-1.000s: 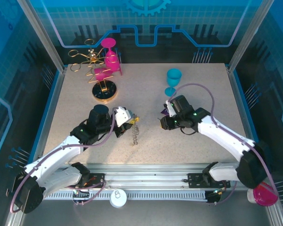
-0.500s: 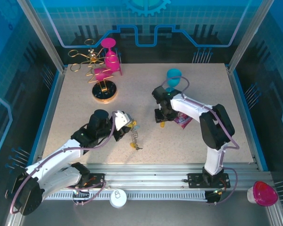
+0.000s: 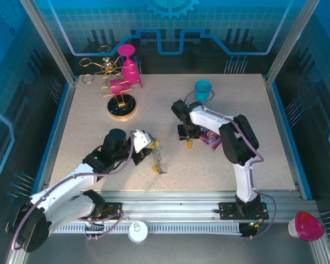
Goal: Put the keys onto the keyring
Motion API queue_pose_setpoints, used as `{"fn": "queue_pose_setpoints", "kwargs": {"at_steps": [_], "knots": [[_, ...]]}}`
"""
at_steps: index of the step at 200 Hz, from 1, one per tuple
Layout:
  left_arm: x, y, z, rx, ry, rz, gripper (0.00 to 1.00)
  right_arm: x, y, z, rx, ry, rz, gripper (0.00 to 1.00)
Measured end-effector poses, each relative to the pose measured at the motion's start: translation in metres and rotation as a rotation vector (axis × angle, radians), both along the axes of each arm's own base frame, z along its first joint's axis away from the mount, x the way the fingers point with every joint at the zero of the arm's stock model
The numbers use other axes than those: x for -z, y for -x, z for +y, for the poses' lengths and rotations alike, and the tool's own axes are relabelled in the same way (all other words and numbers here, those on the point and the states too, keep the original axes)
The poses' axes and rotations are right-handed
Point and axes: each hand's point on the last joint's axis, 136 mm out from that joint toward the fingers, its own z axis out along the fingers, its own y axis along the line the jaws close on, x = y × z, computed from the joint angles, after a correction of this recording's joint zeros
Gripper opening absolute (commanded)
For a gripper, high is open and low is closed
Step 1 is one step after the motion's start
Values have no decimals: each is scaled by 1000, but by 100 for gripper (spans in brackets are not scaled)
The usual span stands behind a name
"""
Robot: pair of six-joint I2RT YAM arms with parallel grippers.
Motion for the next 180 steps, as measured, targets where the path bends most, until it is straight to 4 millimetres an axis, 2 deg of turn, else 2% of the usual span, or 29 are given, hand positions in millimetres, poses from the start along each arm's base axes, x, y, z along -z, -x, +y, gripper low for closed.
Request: {"fn": "queue_pose_setpoints", "kwargs": {"at_steps": [57, 95, 142, 164, 180], "knots": [[0, 0, 0, 1, -2, -2, 0, 2, 5, -3, -2, 38, 18, 21], [0, 0, 0, 1, 0, -5, 0, -2, 13, -4, -12, 61, 37, 15], [1, -2, -1, 2, 1, -7, 0, -19, 21, -13, -28, 90, 23, 9], [0, -3, -2, 3, 1, -13, 0, -22, 24, -17, -39, 96, 25, 13], [0, -3, -2, 4, 1, -13, 0, -21, 25, -18, -52, 91, 33, 25]]}}
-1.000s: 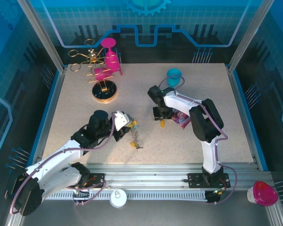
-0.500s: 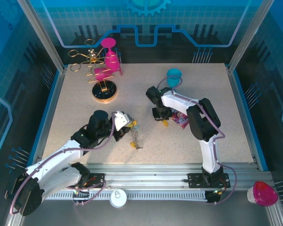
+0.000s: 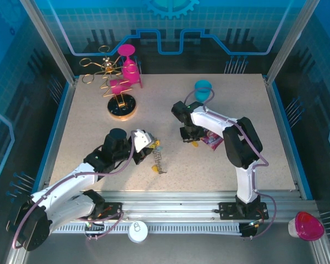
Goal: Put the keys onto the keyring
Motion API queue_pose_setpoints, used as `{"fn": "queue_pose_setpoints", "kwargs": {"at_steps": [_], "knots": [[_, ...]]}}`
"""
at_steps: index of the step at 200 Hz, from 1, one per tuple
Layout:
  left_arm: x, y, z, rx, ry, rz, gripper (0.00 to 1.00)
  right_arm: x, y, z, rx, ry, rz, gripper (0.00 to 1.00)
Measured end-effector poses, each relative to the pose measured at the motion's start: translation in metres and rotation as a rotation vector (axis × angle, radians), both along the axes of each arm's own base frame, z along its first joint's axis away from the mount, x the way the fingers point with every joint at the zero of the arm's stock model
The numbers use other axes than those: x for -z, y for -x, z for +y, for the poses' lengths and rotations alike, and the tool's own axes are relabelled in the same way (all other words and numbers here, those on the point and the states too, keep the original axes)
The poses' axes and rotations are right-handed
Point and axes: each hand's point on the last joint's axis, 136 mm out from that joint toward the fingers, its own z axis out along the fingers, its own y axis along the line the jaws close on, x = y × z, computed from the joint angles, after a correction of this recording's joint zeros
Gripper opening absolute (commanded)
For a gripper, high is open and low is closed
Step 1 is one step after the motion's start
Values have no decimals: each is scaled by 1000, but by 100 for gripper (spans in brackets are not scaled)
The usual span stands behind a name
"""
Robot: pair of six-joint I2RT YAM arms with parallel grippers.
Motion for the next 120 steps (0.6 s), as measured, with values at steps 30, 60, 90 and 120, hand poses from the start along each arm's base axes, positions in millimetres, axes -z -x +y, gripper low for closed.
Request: {"fn": "queue_pose_setpoints", "kwargs": {"at_steps": [30, 60, 90, 120], "knots": [[0, 0, 0, 0, 1, -1, 0, -1, 1, 5, -7, -22, 8, 37], [0, 0, 0, 0, 1, -1, 0, 0, -5, 11, 1, -39, 0, 36], [0, 0, 0, 0, 1, -1, 0, 15, -6, 11, 6, -26, 19, 34], [2, 1, 0, 1, -2, 3, 0, 23, -5, 10, 6, -14, 37, 31]]}}
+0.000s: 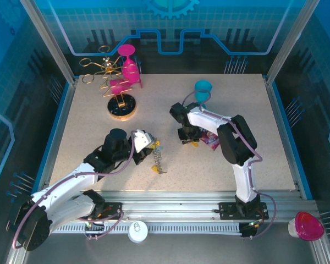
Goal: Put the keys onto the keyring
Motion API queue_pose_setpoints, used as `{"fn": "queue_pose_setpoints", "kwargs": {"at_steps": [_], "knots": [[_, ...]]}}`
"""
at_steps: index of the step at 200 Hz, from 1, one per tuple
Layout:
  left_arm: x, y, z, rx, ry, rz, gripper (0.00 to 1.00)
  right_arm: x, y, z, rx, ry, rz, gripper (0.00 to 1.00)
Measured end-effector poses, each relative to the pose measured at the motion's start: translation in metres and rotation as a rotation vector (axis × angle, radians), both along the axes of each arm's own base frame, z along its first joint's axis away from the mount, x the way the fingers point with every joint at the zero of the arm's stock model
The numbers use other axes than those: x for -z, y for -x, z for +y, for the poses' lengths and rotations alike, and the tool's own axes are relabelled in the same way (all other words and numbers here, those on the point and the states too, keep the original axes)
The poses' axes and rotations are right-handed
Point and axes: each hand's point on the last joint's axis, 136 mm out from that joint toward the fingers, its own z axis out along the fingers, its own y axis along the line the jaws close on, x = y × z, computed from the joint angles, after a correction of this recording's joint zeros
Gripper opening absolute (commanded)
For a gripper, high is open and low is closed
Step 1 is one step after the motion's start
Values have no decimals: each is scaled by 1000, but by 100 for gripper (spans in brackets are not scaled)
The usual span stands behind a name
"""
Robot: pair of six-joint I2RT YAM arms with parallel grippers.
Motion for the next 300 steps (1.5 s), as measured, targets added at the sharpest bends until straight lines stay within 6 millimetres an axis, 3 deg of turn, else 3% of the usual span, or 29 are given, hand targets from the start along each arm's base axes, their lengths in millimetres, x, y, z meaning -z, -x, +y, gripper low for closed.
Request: {"fn": "queue_pose_setpoints", "kwargs": {"at_steps": [92, 151, 300], "knots": [[1, 1, 0, 5, -1, 0, 0, -2, -19, -2, -13, 51, -53, 26], [1, 2, -1, 11, 1, 2, 0, -2, -18, -5, -16, 69, -46, 17], [1, 2, -1, 11, 1, 2, 0, -2, -12, -3, -22, 69, -25, 13]]}}
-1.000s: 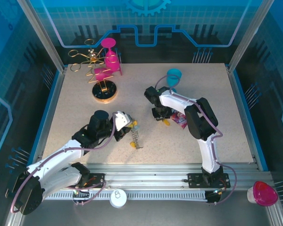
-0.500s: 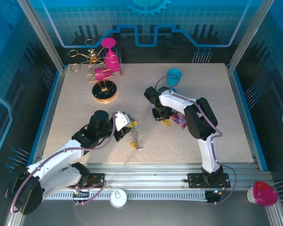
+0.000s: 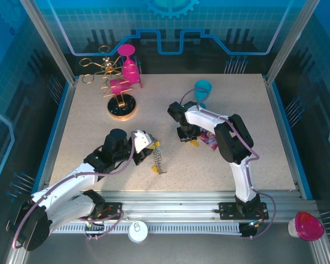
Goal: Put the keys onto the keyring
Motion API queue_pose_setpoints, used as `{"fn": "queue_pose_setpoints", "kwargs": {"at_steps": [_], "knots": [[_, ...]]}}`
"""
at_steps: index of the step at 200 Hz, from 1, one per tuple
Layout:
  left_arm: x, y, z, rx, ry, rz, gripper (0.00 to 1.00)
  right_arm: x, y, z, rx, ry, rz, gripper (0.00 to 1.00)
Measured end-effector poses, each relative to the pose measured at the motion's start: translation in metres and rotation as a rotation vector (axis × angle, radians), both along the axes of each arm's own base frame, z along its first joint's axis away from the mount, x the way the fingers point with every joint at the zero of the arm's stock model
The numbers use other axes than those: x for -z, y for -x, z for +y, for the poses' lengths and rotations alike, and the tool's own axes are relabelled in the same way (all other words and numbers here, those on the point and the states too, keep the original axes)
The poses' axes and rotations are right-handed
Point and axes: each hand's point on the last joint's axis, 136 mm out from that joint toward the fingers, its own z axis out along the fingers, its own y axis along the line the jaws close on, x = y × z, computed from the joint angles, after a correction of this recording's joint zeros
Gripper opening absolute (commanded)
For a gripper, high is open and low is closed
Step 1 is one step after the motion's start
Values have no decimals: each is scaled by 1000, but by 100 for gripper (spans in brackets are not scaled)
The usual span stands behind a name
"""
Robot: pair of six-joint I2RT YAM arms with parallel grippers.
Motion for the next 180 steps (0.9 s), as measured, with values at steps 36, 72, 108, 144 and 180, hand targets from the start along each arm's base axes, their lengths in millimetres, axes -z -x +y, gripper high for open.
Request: {"fn": "queue_pose_setpoints", "kwargs": {"at_steps": [36, 72, 108, 144, 180], "knots": [[2, 0, 0, 0, -4, 6, 0, 0, 2, -1, 0, 4, 6, 12], [4, -1, 0, 0, -6, 11, 0, 0, 3, -2, 0, 7, 11, 8], [4, -1, 0, 0, -7, 12, 0, -1, 3, -2, -1, 8, 13, 0], [4, -1, 0, 2, -10, 9, 0, -26, -2, 8, -75, -56, -52, 0], [7, -1, -1, 10, -22, 2, 0, -96, 13, 40, -339, -308, -218, 0]]}}
